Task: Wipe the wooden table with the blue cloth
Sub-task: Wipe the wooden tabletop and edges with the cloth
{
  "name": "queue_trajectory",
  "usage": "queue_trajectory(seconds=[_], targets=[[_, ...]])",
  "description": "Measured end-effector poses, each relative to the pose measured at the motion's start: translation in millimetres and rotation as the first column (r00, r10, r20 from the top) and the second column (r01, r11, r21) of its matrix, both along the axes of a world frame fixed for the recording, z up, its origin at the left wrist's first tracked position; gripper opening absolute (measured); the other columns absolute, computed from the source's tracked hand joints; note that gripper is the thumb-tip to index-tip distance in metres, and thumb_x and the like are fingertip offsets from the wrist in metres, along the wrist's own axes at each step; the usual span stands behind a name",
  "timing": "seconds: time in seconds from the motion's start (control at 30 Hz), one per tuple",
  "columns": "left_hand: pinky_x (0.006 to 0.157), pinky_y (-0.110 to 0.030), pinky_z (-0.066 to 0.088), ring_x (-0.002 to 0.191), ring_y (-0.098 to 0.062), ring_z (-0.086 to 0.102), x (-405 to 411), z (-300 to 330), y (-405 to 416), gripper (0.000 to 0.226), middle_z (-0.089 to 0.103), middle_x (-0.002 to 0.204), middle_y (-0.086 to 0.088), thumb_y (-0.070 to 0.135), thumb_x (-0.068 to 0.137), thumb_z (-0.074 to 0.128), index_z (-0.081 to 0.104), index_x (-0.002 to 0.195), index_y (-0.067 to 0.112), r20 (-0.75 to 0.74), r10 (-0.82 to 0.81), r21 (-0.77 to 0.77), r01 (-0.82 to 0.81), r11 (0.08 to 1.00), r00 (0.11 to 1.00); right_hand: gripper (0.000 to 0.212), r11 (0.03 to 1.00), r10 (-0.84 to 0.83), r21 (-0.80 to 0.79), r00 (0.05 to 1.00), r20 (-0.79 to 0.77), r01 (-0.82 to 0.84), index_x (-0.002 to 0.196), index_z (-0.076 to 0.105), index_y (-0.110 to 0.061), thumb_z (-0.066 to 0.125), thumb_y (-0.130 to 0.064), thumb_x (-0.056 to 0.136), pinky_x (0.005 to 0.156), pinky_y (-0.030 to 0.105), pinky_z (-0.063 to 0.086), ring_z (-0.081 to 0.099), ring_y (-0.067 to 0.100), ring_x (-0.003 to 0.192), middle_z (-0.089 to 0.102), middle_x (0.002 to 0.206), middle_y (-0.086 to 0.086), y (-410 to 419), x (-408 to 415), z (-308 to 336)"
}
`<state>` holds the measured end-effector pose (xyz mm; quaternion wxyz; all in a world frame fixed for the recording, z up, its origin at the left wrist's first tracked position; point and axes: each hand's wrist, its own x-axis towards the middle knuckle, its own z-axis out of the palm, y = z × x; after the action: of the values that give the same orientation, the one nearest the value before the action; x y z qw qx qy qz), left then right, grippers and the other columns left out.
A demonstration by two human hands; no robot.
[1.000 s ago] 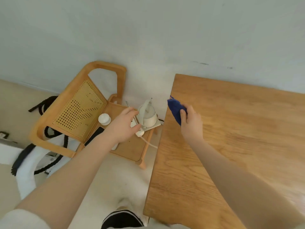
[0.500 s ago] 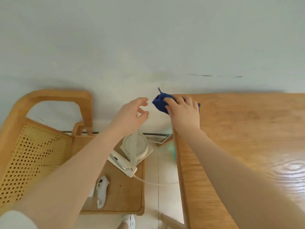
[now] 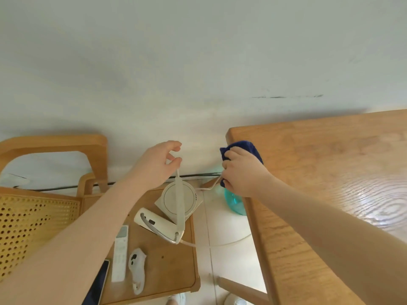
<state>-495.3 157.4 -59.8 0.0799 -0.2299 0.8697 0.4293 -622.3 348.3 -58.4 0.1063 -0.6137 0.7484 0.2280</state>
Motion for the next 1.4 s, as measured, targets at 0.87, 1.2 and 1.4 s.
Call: queue_trajectory(seconds=[0.87, 1.2, 1.4], targets=[[0.116, -0.036, 0.012, 0.145, -0.017, 0.008, -105, 3, 45, 0.077, -0.004, 0.158, 0.006, -0.007, 0.086, 0.039, 0.006, 0.15, 0.021, 0.183, -0.665, -0.467, 0.659, 0.589, 0.724, 0.039, 0.888, -0.198, -0.39, 0.968, 0.151, 0.242, 0.068, 0.074, -0.016, 0.041, -0.033, 0.08, 0.095, 0.038, 0.043, 0.061, 0.026, 0.097, 0.07, 0.076, -0.002, 17, 3, -12], [0.102, -0.031, 0.038, 0.142, -0.011, 0.021, -103, 2, 48, 0.083, 0.001, 0.156, 0.02, -0.016, 0.08, 0.028, 0.016, 0.149, 0.03, 0.083, -0.593, -0.362, 0.579, 0.731, 0.801, 0.037, 0.915, -0.001, -0.398, 0.986, 0.168, 0.069, 0.063, 0.072, -0.016, 0.043, -0.031, 0.08, 0.102, 0.038, 0.035, 0.06, 0.025, 0.083, 0.068, 0.066, -0.003, 40, 10, -10], [0.102, -0.028, 0.034, 0.142, -0.009, 0.02, -101, 4, 51, 0.086, -0.002, 0.156, 0.019, -0.016, 0.079, 0.029, 0.012, 0.149, 0.031, 0.103, -0.578, -0.353, 0.573, 0.74, 0.81, 0.033, 0.907, -0.044, -0.4, 0.976, 0.213, 0.129, 0.069, 0.073, -0.015, 0.051, -0.035, 0.083, 0.103, 0.042, 0.035, 0.06, 0.028, 0.099, 0.07, 0.076, -0.002, 53, 30, -3]])
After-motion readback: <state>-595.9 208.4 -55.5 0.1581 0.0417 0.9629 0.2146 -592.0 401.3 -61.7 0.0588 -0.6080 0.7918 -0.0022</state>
